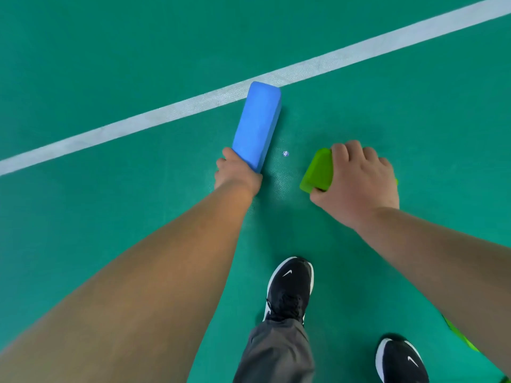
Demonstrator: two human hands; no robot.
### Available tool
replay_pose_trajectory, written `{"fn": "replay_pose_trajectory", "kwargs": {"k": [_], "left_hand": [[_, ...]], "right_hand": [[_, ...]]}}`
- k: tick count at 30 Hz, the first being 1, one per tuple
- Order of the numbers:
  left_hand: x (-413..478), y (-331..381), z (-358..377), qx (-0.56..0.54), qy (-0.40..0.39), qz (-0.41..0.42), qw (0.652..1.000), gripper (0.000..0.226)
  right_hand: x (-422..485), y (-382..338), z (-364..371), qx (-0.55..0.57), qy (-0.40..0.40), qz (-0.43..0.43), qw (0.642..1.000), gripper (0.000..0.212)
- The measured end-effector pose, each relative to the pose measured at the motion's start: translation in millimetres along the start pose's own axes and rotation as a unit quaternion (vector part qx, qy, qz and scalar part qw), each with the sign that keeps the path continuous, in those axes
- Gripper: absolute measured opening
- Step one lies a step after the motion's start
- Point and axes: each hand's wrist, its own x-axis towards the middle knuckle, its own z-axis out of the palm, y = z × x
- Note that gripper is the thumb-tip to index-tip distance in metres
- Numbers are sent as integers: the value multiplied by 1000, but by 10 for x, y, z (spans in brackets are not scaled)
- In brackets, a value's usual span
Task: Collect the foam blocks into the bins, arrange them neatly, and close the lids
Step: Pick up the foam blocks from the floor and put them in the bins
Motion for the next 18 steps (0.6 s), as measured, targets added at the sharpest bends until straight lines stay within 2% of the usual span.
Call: {"fn": "replay_pose_trajectory", "kwargs": {"k": [3,9,16,18], "left_hand": [[-68,-52,39,12,14,35,999,69],[-551,-164,-36,-47,9,30,998,65],[-1347,-426,-67,-82,49,30,995,84],[-1606,-504,-27,-71,63,46,994,87]], "right_hand": [[-86,64,42,-2,9,-10,1000,72],[66,-12,-92,-13,-27,-3,1000,74],[-329,-69,-181,-20,-137,22,990,92],[-572,-33,-235,10,-155,24,988,89]]}}
